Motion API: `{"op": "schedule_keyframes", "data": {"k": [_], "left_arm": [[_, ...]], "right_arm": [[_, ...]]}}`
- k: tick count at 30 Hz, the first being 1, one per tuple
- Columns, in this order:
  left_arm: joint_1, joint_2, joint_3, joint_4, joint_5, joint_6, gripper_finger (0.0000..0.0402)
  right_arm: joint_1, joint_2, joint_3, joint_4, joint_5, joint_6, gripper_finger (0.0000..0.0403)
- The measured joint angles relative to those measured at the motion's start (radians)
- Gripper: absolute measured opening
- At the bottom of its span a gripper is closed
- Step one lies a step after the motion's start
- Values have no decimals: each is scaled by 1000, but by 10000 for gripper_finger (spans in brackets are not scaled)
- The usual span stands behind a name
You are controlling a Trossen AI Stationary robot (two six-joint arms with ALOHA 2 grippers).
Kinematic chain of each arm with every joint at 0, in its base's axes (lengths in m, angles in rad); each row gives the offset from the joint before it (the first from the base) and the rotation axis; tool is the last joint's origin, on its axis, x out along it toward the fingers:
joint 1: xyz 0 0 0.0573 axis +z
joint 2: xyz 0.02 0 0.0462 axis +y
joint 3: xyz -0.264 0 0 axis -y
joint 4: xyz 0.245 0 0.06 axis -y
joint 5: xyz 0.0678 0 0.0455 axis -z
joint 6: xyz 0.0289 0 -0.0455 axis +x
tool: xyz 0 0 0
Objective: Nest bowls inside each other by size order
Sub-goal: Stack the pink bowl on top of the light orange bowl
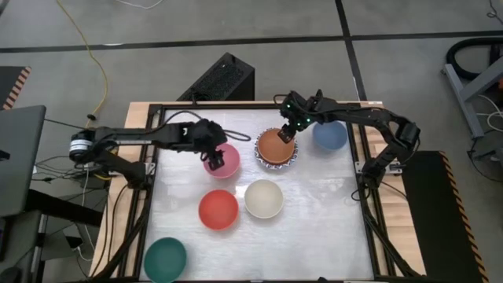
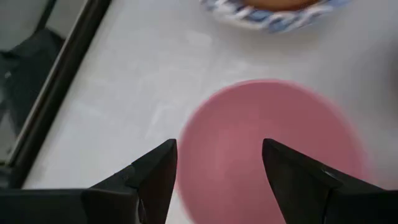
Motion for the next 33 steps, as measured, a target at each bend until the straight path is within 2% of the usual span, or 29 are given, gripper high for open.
{"op": "schedule_keyframes", "data": {"k": [5,12,15,19,24,28,33], "left_arm": [[86,69,0,-4,77,54,226],[186,139,0,-6,114,127,226],[212,167,0,-8,142,134,226],[230,207,0,-9,228,135,226],[230,256,0,-11,212,130,219],[230,267,0,-15,207,125,176],[231,260,0,-21,202,110,73]], "right_arm": [[20,-34,0,-20,0,-7,197],[47,-61,0,-35,2,-8,197],[56,-64,0,-33,2,-10,197],[67,-63,0,-35,2,-23,197],[67,-63,0,-34,2,-25,197],[67,-63,0,-34,1,-25,197],[67,-63,0,-34,1,-25,197]]}}
